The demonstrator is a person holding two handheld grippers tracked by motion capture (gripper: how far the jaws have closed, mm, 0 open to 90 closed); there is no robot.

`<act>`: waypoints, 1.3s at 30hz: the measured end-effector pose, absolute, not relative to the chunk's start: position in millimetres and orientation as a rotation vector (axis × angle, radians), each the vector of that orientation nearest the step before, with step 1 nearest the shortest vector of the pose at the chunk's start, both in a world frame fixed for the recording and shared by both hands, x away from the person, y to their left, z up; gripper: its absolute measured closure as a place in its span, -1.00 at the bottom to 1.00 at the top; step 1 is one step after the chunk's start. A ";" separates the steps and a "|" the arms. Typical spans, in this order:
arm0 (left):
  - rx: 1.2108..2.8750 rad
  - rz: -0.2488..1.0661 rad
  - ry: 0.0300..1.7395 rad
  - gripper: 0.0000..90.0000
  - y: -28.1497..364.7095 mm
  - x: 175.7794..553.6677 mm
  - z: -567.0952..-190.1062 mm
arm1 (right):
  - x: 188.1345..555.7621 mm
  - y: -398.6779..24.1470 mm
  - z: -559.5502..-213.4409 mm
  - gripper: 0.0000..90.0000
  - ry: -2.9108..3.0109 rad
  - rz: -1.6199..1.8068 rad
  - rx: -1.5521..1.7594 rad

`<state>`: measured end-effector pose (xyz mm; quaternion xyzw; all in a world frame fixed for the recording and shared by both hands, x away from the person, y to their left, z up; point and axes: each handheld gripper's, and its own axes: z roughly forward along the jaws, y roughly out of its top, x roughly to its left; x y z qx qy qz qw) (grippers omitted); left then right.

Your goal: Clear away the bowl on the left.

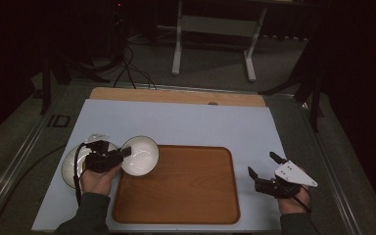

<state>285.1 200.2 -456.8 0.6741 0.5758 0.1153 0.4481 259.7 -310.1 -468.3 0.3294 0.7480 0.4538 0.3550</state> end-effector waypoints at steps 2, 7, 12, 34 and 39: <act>1.679 0.284 1.421 0.83 196.7 285.3 -457.5 | 259.7 -310.2 -468.2 -0.74 1.932 1.173 0.852; 1.691 0.278 1.415 0.83 192.2 285.6 -458.8 | 259.6 -310.3 -468.1 -0.74 1.931 1.172 0.852; 1.703 0.275 1.409 0.83 187.4 285.9 -460.2 | 259.6 -310.3 -468.0 -0.74 1.931 1.172 0.852; 1.766 0.252 1.376 0.82 165.8 288.1 -467.9 | 259.5 -310.3 -468.0 -0.74 1.931 1.173 0.850; 1.774 0.247 1.371 0.82 162.3 288.5 -469.5 | 259.5 -310.3 -468.1 -0.74 1.931 1.173 0.851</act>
